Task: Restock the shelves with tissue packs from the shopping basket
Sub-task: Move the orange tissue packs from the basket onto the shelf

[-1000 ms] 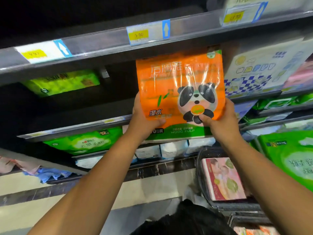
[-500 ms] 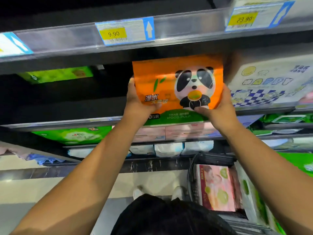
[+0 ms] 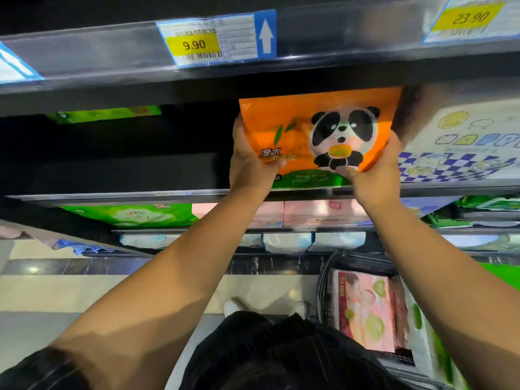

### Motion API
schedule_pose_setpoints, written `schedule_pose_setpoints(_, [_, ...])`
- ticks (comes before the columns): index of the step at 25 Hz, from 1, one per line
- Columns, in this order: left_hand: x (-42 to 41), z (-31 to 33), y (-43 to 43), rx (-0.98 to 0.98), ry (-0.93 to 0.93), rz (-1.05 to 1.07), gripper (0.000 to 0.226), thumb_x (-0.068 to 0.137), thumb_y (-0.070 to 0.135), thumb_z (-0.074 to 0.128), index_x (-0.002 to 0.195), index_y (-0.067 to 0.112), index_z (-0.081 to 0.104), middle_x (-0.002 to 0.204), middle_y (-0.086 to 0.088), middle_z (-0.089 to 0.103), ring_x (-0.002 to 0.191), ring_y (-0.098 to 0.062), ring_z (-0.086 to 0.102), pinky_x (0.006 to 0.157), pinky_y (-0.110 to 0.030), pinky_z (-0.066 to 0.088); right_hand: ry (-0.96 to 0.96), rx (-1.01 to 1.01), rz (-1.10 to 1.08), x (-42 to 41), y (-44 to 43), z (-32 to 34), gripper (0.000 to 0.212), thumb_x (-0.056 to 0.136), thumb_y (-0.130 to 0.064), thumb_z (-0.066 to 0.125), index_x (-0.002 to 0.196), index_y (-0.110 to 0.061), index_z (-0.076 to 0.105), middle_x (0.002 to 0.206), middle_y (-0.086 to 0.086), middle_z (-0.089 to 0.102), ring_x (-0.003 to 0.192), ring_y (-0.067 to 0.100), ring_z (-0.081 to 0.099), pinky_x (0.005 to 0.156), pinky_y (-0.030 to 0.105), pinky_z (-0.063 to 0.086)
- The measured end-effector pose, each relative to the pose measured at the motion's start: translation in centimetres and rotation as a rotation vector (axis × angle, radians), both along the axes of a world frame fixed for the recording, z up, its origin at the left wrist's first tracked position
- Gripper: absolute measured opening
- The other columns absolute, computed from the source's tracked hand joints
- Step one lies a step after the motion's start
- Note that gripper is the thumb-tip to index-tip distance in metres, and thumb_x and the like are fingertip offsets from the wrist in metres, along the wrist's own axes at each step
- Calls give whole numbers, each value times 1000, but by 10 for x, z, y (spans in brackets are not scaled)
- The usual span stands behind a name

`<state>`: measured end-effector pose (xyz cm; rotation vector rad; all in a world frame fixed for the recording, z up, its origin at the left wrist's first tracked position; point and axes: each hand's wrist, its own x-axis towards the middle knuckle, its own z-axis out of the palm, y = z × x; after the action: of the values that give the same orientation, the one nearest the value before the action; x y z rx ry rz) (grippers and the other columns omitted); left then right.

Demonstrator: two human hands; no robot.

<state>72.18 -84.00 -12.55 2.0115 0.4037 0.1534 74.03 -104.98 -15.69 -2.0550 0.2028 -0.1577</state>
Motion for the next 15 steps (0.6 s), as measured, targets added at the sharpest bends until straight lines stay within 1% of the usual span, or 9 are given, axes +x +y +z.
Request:
schedule_pose_setpoints(1, [2,-4,0,7,-8,5,103,76,20,80,147,35,6,139,2,42,122,-20,49,95,-38,45,0,-23,-6,2,0,-3,89,70,-20,85,138,-24,28,132,3,49,108,15,52,75,10,42])
schedule_pose_setpoints(3, [4,-9,-1,24,5,21,100,78,22,78,147,33,7,141,0,42,124,-23,49,95,-38,45,2,-61,30,6,-1,-6,87,71,-20,85,137,-23,29,128,7,51,108,21,54,84,30,50])
schedule_pose_setpoints(5, [5,-12,-1,45,47,34,97,79,25,78,148,32,10,140,0,44,124,-23,49,95,-38,45,11,-128,47,4,-2,-10,87,72,-21,83,139,-22,28,128,13,49,114,31,51,91,47,50])
schedule_pose_setpoints(7, [7,-17,1,80,71,46,95,77,31,79,147,30,15,139,-1,45,125,-24,48,98,-42,44,0,-288,-67,-5,2,-14,83,73,-24,82,139,-16,32,129,18,44,116,37,45,92,48,45])
schedule_pose_setpoints(8, [7,-19,2,95,78,69,93,75,35,80,145,29,19,138,-1,46,124,-24,49,99,-45,44,-35,-369,-105,-10,5,-15,74,74,-25,81,134,-13,38,126,19,45,113,38,45,88,46,44])
schedule_pose_setpoints(9, [7,-22,3,98,83,96,90,73,38,81,143,29,24,136,-1,47,123,-24,50,99,-47,45,-69,-430,-84,-14,8,-17,62,76,-25,78,127,-11,46,121,19,48,108,38,47,83,44,44])
schedule_pose_setpoints(11, [9,-25,5,73,89,135,82,72,38,81,136,28,31,130,0,51,119,-23,54,98,-48,47,-43,-555,77,-16,13,-21,38,83,-27,72,116,-13,58,109,14,56,101,37,52,75,41,44])
schedule_pose_setpoints(13, [13,-26,5,43,83,146,75,73,34,81,132,27,35,127,0,54,116,-23,56,96,-45,49,-18,-643,177,-10,13,-23,32,86,-30,68,113,-15,60,101,13,58,97,38,54,70,40,41])
schedule_pose_setpoints(15, [18,-26,4,42,71,138,71,74,32,81,129,26,36,125,0,55,114,-23,57,93,-41,49,-55,-649,184,-4,11,-24,33,84,-29,69,111,-12,60,97,15,57,94,40,54,66,40,35])
